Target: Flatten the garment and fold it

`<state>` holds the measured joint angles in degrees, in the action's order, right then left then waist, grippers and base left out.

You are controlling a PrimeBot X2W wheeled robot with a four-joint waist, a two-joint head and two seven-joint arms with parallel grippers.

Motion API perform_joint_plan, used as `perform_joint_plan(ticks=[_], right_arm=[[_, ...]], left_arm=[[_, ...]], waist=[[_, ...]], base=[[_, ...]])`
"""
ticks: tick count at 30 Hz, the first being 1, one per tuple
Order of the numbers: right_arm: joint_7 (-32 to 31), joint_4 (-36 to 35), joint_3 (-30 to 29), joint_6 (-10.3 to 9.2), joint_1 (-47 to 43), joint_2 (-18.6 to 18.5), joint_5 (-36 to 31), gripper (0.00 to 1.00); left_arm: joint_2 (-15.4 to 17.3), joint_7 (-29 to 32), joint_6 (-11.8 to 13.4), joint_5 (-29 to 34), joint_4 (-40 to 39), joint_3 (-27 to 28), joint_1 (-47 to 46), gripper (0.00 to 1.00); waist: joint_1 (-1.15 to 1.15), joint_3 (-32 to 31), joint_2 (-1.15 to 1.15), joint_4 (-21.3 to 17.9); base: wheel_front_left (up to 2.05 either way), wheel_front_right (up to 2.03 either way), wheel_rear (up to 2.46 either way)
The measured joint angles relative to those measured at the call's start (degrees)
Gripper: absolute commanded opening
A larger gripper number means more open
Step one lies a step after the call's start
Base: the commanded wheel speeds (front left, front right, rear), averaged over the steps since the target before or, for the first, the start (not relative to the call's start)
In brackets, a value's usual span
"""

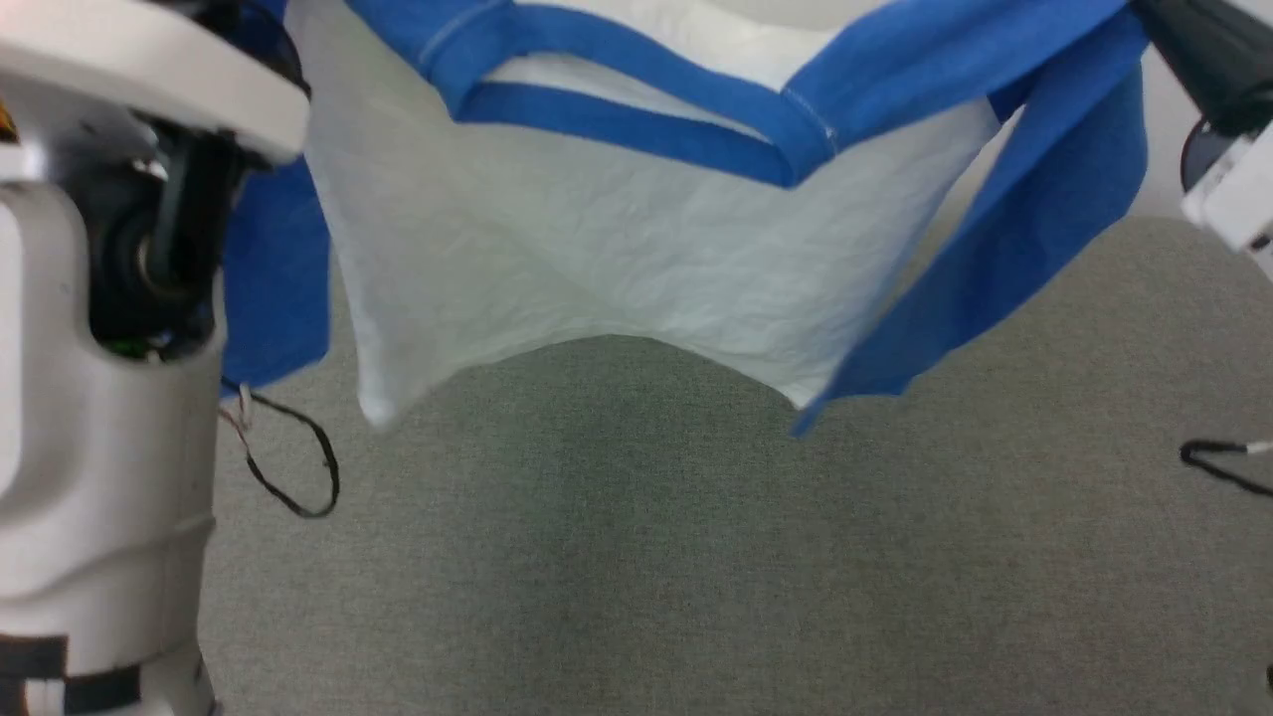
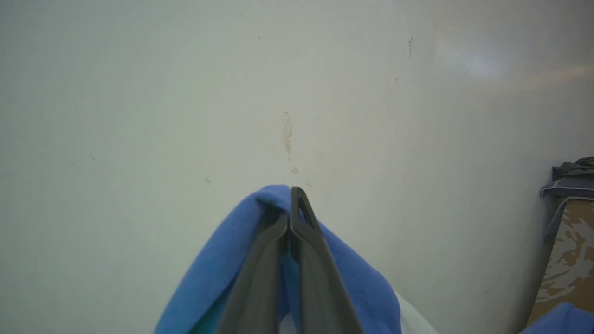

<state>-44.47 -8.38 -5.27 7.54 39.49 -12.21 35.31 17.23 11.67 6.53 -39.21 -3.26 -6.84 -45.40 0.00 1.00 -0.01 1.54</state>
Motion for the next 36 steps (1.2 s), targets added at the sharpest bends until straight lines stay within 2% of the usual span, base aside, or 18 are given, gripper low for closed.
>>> perform_joint_plan(ticks=[11, 18, 22, 29, 36], right_arm=[[-6.6, 9.6, -1.1, 0.00, 14.1, 2.3, 0.3, 0.00], [-8.1, 15.8, 0.1, 0.00, 24.9, 1.6, -4.0, 0.00], [-4.2, 19.6, 1.8, 0.00, 31.8, 1.3, -7.0, 0.00], [6.9, 27.1, 4.0, 0.00, 42.8, 2.0, -11.0, 0.00], [14.2, 32.2, 6.4, 0.00, 46.2, 1.7, -11.2, 0.00]], left_arm=[[4.3, 5.5, -0.5, 2.6, 13.1, -1.4, -14.4, 0.00], [5.9, 6.5, -0.6, 5.4, 21.7, -2.8, -22.5, 0.00], [7.4, 5.4, -0.6, 7.7, 24.8, -3.2, -28.0, 0.00], [8.2, 0.5, -0.4, 11.0, 28.3, -4.0, -36.1, 0.00], [8.0, -4.7, -1.4, 11.3, 31.9, -4.0, -38.1, 0.00]], waist=[[0.00, 3.4, 0.00, -0.4], [0.01, 9.4, 0.00, -0.6], [0.02, 13.7, 0.00, -0.9], [0.02, 21.3, 0.00, -1.8], [0.02, 27.4, 0.00, -2.2]], base=[[0.00, 0.00, 0.00], [0.00, 0.00, 0.00], [0.00, 0.00, 0.00], [0.00, 0.00, 0.00], [0.00, 0.00, 0.00]])
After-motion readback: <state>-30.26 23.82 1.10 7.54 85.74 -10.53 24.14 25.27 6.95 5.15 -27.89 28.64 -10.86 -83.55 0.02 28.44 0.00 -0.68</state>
